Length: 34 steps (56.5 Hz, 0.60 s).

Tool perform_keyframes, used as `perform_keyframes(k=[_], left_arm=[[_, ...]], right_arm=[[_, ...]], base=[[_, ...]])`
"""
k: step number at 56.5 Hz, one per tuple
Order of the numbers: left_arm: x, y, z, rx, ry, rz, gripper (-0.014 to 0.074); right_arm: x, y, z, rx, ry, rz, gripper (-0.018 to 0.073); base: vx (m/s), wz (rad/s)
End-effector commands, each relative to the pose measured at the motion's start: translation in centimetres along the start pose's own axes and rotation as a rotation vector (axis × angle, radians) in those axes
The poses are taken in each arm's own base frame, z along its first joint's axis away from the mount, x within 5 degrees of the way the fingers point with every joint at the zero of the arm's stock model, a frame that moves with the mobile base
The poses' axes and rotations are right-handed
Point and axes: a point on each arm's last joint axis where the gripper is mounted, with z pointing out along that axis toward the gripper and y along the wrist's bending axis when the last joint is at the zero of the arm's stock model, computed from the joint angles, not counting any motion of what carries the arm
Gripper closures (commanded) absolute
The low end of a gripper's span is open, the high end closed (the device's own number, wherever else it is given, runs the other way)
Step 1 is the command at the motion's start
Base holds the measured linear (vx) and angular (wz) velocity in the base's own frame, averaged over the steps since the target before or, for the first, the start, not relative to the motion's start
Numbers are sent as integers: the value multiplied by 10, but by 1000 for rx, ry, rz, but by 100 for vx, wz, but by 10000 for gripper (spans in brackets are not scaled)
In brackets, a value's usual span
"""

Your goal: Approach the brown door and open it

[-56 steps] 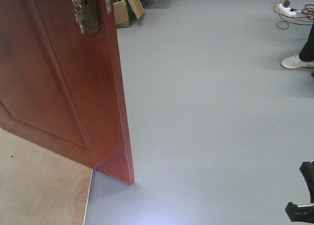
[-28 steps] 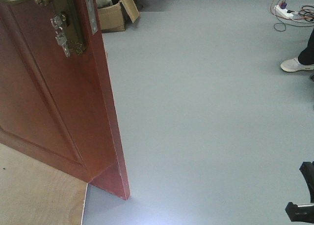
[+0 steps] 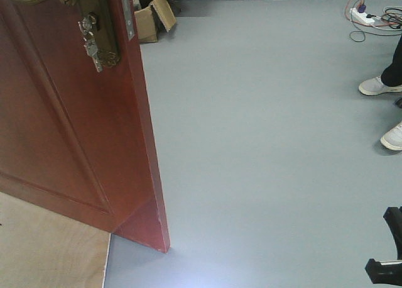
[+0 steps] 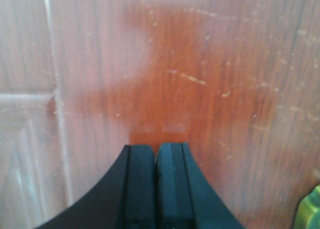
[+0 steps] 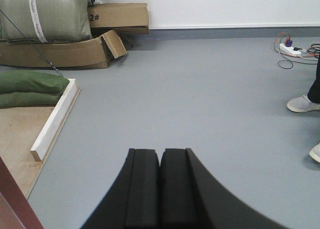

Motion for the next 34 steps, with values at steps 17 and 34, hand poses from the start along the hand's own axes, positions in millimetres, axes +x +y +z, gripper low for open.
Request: perform_keyframes(k=[17, 34], left_arm=[[-21, -8, -9, 30, -70, -14, 561], [-21, -8, -9, 30, -70, -14, 561]], right_arm=[[-6, 0, 0, 5, -78, -10, 559], [-6, 0, 0, 5, -78, -10, 559]], base=[[8, -2], [9, 0]])
